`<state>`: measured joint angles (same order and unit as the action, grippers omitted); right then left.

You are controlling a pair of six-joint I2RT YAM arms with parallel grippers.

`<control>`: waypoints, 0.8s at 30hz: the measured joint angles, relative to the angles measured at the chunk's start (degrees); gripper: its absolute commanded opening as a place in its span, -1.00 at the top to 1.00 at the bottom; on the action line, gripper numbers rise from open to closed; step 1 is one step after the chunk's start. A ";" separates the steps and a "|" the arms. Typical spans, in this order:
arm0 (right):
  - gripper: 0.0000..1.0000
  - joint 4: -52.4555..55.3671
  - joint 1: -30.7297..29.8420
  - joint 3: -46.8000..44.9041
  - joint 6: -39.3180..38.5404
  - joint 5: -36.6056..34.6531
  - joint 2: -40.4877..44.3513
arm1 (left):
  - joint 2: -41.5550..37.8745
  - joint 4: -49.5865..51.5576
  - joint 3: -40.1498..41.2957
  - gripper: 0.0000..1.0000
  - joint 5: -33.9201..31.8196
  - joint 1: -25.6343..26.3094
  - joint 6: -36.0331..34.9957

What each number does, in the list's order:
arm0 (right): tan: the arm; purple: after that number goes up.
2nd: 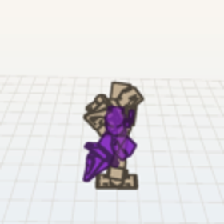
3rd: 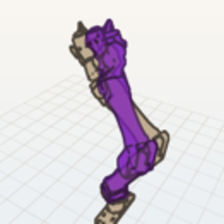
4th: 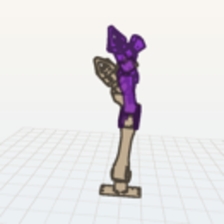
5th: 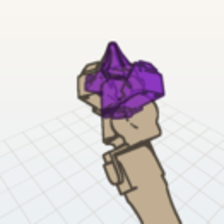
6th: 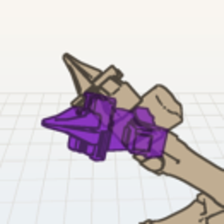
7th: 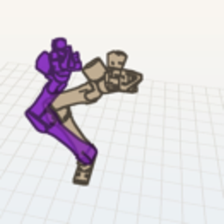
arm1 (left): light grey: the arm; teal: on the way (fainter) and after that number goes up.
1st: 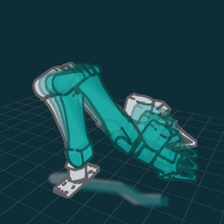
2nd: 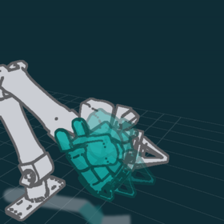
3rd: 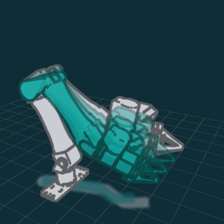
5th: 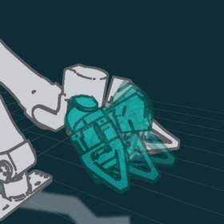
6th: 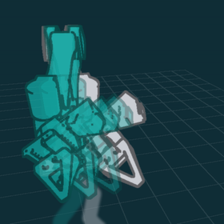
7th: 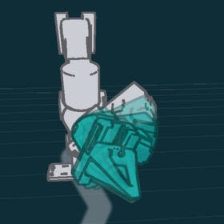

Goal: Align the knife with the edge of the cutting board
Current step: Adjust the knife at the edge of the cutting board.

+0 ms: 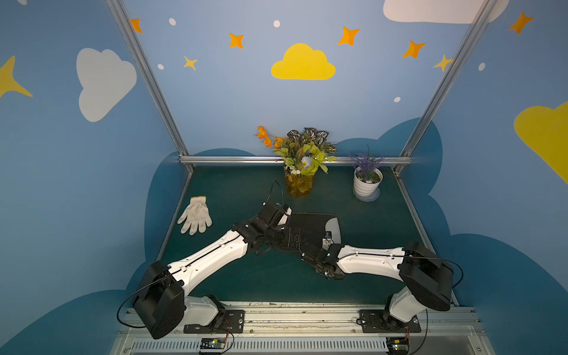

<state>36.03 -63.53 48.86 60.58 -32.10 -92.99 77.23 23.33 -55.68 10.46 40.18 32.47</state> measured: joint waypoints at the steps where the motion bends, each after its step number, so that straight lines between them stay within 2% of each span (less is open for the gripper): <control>1: 0.56 0.00 0.00 0.00 0.11 0.00 0.00 | 0.00 0.00 0.00 -1.00 0.00 0.00 0.02; 18: 0.27 -1.16 0.24 -1.42 1.11 -0.31 0.02 | 0.00 0.00 0.00 -1.00 -0.22 0.00 0.15; 24: 0.24 -2.08 0.33 -2.05 0.83 -0.33 0.15 | 0.00 -0.02 0.00 -1.00 -0.22 0.00 0.22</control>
<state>33.95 -63.20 46.81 61.41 -32.42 -92.84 77.23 23.31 -55.68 10.24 40.18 32.69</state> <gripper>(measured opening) 0.387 0.998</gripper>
